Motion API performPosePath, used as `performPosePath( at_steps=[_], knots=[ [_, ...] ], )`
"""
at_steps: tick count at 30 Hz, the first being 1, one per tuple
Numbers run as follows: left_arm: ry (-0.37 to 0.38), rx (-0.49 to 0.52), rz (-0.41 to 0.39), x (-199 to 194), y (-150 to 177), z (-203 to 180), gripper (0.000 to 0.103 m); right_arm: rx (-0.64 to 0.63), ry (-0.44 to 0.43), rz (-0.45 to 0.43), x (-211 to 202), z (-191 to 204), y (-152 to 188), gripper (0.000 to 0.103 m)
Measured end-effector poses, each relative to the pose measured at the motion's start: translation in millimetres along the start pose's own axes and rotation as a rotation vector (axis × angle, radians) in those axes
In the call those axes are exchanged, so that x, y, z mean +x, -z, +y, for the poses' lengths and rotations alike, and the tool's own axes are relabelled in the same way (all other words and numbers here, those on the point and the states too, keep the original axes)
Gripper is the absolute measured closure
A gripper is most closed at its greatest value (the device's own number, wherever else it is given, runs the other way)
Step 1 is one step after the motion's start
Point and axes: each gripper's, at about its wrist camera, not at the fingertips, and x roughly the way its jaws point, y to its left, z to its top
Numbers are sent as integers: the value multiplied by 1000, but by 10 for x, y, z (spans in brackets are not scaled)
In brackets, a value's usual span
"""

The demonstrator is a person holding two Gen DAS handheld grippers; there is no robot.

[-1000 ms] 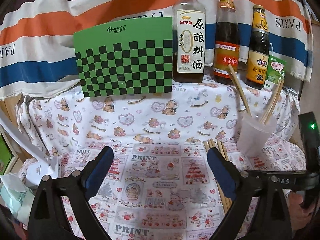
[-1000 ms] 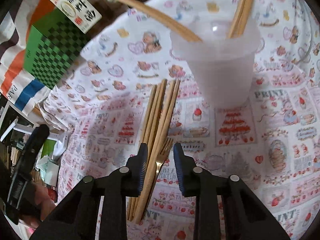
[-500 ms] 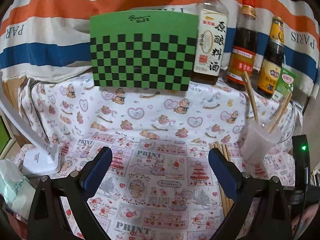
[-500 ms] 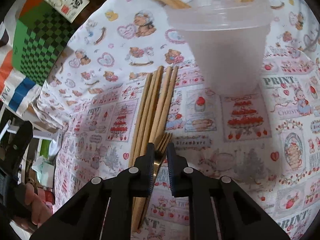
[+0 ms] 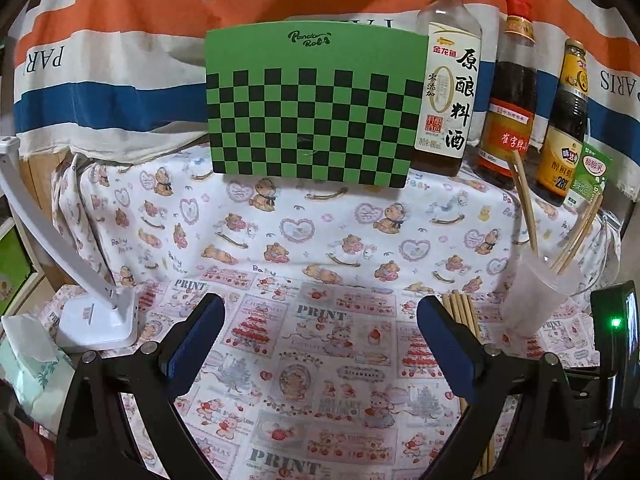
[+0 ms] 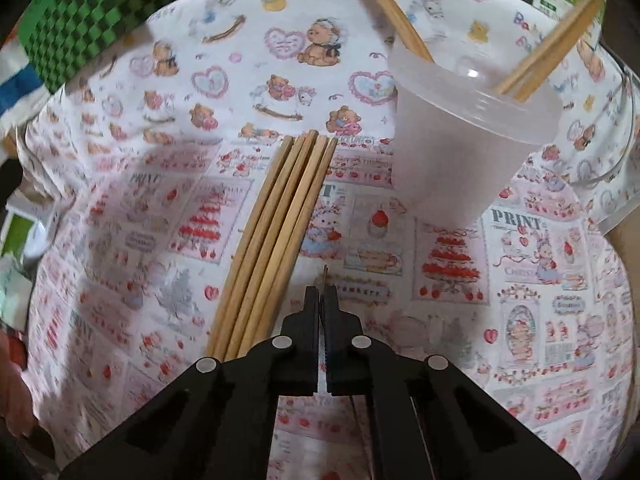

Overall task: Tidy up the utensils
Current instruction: 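Lower the right gripper onto the chopstick bundle and grasp one chopstick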

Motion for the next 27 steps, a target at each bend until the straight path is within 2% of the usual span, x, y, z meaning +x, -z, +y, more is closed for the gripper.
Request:
performPosePath(
  at_steps=[6, 11, 16, 23, 27],
  knots=[
    [16, 2, -4, -19, -50, 63, 7, -2, -1, 54, 45, -10, -98, 100],
    [-6, -8, 24, 97, -29, 107, 7, -9, 14, 75, 127, 14, -180, 100],
    [-29, 41, 36, 151, 10, 28, 7, -30, 36, 63, 165, 53, -206, 100],
    [-38, 117, 61, 229, 55, -100, 7, -2, 1, 69, 239, 51, -312, 100],
    [-85, 153, 59, 290, 67, -98, 7, 2, -17, 59, 228, -15, -331, 99]
  ],
)
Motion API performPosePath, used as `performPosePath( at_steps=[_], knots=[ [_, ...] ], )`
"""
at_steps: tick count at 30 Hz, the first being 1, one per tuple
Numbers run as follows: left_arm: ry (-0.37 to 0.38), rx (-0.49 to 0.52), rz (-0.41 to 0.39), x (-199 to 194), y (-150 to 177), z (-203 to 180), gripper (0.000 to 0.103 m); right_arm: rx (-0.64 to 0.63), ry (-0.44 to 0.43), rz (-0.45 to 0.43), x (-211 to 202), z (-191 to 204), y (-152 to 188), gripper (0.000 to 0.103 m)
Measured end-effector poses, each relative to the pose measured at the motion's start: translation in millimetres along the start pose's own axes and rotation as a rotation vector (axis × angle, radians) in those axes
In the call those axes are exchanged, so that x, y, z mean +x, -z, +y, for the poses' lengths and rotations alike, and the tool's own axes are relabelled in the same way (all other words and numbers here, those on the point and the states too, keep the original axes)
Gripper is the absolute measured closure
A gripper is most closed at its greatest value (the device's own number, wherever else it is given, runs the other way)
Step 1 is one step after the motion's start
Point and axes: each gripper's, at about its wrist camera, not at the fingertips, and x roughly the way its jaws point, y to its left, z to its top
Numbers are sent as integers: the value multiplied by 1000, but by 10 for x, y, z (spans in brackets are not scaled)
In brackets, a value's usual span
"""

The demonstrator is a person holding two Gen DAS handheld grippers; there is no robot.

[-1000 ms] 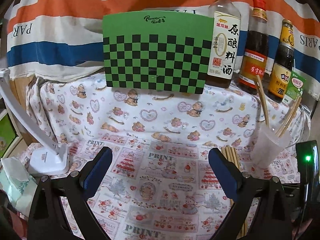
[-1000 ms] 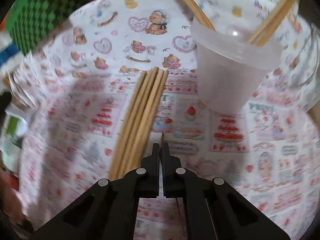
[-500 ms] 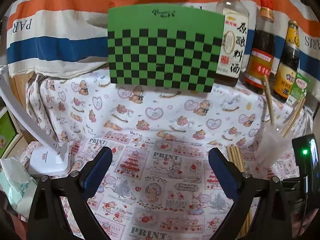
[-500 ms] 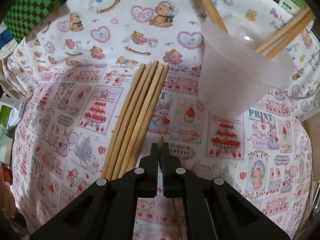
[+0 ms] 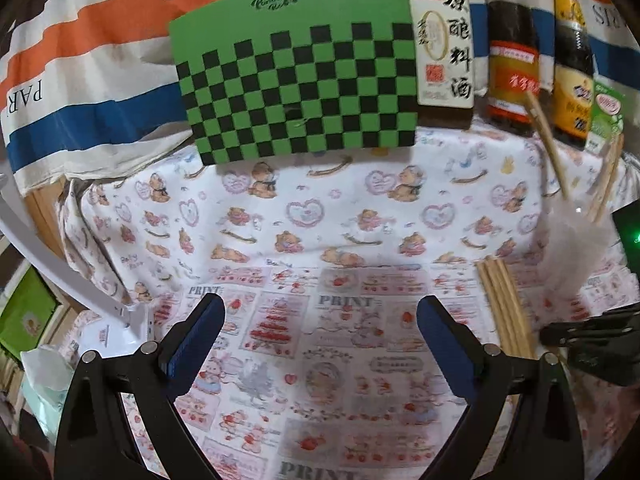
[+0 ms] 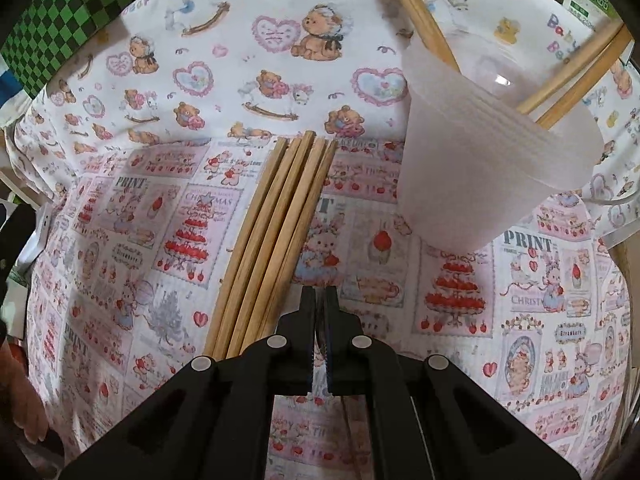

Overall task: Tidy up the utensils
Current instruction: 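Lower the right gripper onto the chopstick bundle and grasp one chopstick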

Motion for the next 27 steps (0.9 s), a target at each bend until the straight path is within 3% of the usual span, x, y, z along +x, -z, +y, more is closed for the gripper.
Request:
performPosePath(
  at_steps=[3, 11, 15, 17, 20, 22, 25, 27],
  knots=[
    [57, -33, 46, 60, 8, 38, 7, 3, -9, -8, -17, -28, -32, 98],
    [87, -61, 79, 145, 37, 42, 7, -26, 53, -43, 2, 56, -28, 100],
    [112, -52, 90, 173, 52, -3, 7, 26, -11, -100, -152, -79, -10, 101],
    [172, -53, 110, 186, 51, -56, 9, 48, -63, -194, -357, -187, 10, 101],
    [256, -49, 137, 187, 39, -160, 18, 98, -205, -334, -695, -362, 47, 101],
    [281, -40, 153, 206, 6, -260, 32, 137, -299, -424, -892, -490, 77, 101],
    [321, -19, 192, 260, -80, -454, 51, 136, -346, -565, -1134, -590, 182, 101],
    [363, 9, 232, 345, -156, -626, 68, 117, -379, -594, -1215, -611, 235, 101]
  ],
)
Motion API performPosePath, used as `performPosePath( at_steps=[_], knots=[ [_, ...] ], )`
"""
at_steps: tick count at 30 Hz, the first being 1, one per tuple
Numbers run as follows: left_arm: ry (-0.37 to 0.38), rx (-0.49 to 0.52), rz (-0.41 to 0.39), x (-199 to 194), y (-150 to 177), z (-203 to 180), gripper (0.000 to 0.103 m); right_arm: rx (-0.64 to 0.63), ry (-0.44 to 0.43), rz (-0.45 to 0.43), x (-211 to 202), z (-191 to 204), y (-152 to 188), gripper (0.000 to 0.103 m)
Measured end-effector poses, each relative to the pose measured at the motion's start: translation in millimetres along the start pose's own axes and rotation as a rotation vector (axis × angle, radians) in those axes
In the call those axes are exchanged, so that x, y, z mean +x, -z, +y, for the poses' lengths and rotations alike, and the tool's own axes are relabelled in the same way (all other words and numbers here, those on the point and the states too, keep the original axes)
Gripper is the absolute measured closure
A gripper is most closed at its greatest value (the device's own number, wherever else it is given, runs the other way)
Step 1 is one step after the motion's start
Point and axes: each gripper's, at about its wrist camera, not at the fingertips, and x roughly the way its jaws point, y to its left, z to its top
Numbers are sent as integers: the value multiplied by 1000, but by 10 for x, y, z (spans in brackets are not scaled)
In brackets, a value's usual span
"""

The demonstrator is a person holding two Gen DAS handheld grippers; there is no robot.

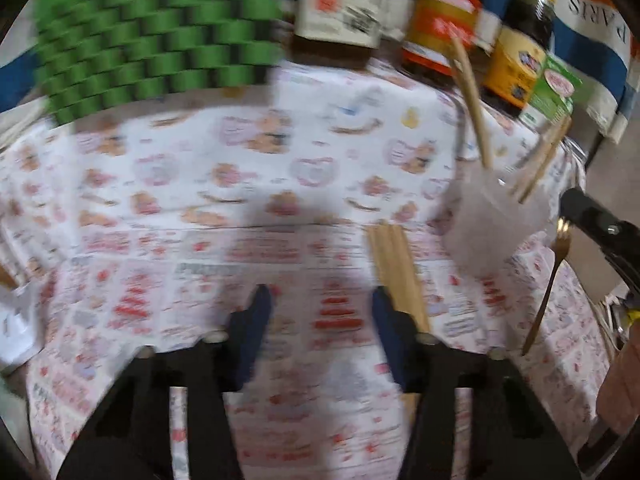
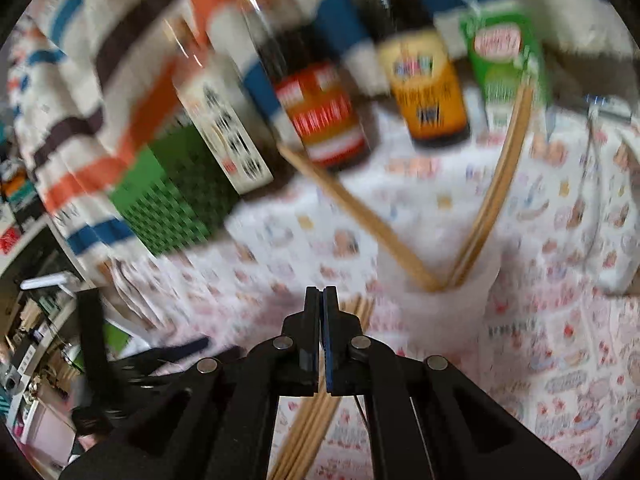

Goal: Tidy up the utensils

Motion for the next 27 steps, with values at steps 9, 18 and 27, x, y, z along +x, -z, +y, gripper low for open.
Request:
performPosePath(
  at_steps=[9, 18, 27],
  knots=[
    [-39, 35, 127, 610, -355, -428, 81, 49, 44, -44, -122, -229, -20, 101],
    [-104, 53, 177, 945, -435, -554, 82, 72, 49, -70, -191, -368, -46, 101],
    [-148, 32, 194, 1188, -585, -592, 85, 90, 38, -79, -238, -427, -71, 101]
  ],
)
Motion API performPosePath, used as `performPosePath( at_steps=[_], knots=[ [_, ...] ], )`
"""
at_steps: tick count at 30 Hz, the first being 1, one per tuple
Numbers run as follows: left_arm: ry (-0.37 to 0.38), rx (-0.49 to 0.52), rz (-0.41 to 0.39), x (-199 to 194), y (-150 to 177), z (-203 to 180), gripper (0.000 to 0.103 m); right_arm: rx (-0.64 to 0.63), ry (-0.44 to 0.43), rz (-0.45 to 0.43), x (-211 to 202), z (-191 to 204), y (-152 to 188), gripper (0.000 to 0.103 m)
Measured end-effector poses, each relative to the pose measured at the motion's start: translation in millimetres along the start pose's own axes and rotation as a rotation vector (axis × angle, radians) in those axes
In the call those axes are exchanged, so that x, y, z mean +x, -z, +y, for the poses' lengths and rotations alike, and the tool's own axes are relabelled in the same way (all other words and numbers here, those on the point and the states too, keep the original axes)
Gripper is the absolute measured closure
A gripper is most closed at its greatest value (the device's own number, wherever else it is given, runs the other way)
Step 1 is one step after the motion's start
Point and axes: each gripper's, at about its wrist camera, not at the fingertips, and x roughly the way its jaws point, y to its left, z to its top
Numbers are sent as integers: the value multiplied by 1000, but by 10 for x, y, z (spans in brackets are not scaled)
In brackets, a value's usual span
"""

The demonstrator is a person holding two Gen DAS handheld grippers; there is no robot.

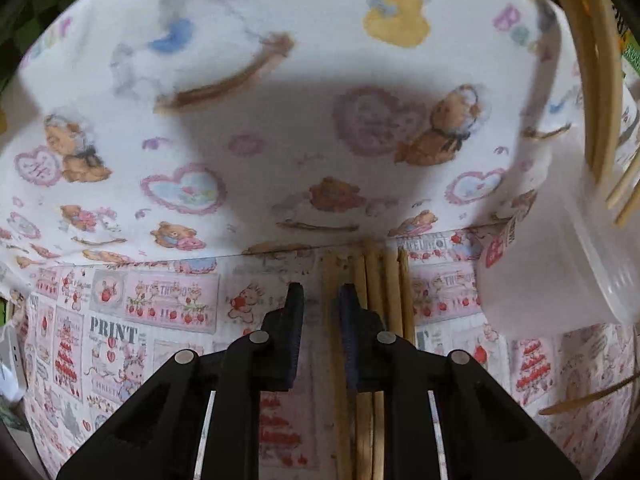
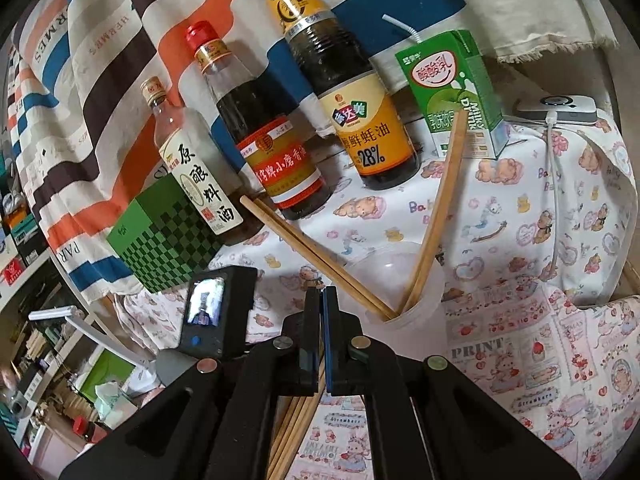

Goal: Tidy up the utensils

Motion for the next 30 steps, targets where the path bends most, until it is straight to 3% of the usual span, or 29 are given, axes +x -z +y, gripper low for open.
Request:
performPosePath(
  at_steps=[5, 8, 13, 19, 23, 30],
  knots=[
    [15, -19, 11, 23, -158, 19, 86, 20, 7, -11, -13, -61, -23, 101],
    [-18, 17, 1, -6, -123, 5, 96, 56, -38, -18, -27, -125, -31, 101],
    [25, 16, -77, -387, -132, 42, 96, 113, -79, -40, -77, -210, -44, 101],
    [49, 29, -288, -1337, -174, 98, 97, 129, -100, -67, -124, -259, -68, 101],
    [58, 11, -471, -2075, -152, 151, 97, 151, -122, -80, -152, -281, -77, 101],
    [59, -80, -737, -2876, 81, 216, 97, 169, -129, -203, -459, -314, -184, 101]
  ],
)
